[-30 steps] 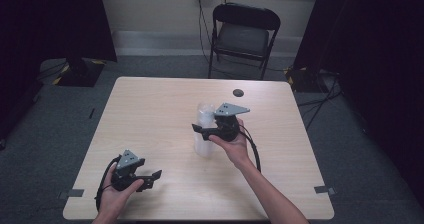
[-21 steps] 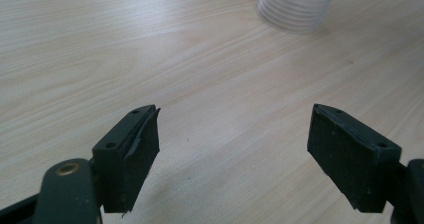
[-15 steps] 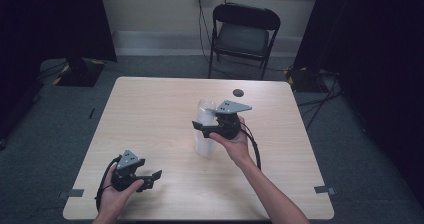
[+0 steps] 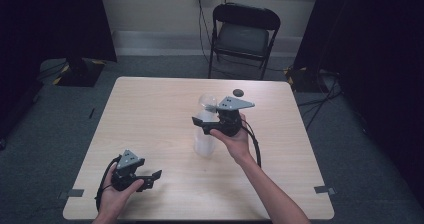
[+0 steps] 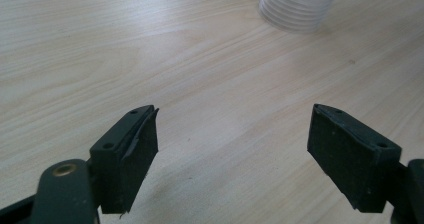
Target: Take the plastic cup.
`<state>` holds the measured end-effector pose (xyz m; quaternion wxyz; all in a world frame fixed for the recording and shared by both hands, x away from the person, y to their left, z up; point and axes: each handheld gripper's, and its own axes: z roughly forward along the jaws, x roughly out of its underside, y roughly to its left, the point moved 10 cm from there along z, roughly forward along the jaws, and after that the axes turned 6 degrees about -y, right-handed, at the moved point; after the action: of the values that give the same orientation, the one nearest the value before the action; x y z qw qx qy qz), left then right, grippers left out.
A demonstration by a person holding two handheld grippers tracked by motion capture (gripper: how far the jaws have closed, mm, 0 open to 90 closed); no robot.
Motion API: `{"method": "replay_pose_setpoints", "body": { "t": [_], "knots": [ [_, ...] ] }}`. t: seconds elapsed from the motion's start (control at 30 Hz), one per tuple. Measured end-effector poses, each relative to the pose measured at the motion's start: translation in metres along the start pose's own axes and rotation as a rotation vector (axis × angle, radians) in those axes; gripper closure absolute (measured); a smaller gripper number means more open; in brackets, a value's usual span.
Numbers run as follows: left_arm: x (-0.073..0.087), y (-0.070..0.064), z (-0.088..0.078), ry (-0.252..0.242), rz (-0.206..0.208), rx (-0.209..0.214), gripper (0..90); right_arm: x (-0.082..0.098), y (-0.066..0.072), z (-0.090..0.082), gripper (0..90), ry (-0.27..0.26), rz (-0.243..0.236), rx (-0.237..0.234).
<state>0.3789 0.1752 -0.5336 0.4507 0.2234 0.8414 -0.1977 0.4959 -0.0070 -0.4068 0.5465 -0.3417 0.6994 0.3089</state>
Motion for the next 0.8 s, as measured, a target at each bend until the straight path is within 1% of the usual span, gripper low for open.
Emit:
{"method": "replay_pose_setpoints", "body": {
  "t": [0.1, 0.17, 0.27, 0.47, 0.63, 0.8],
  "knots": [
    [0.0, 0.0, 0.0, 0.0, 0.003, 0.0, 20.0, -0.002, 0.0, -0.001, 31.6, -0.004, -0.004, 0.003],
    [0.0, 0.002, 0.0, -0.003, 0.004, -0.007, 19.9, -0.004, 0.0, -0.001, 31.6, -0.008, -0.001, 0.003],
    [0.0, 0.003, 0.0, -0.004, -0.01, -0.013, 19.7, -0.005, 0.0, -0.003, 31.8, -0.013, 0.003, 0.003],
    [0.0, 0.004, 0.0, -0.006, -0.013, -0.018, 19.4, -0.01, 0.0, -0.007, 31.7, -0.023, 0.01, -0.002],
    [-0.001, 0.003, 0.0, -0.009, -0.008, -0.012, 19.5, -0.016, 0.001, -0.009, 31.8, -0.03, 0.009, -0.004],
    [-0.002, 0.002, 0.0, -0.017, -0.005, -0.003, 19.5, -0.022, 0.002, -0.013, 32.1, -0.045, 0.019, -0.011]
  ]
}}
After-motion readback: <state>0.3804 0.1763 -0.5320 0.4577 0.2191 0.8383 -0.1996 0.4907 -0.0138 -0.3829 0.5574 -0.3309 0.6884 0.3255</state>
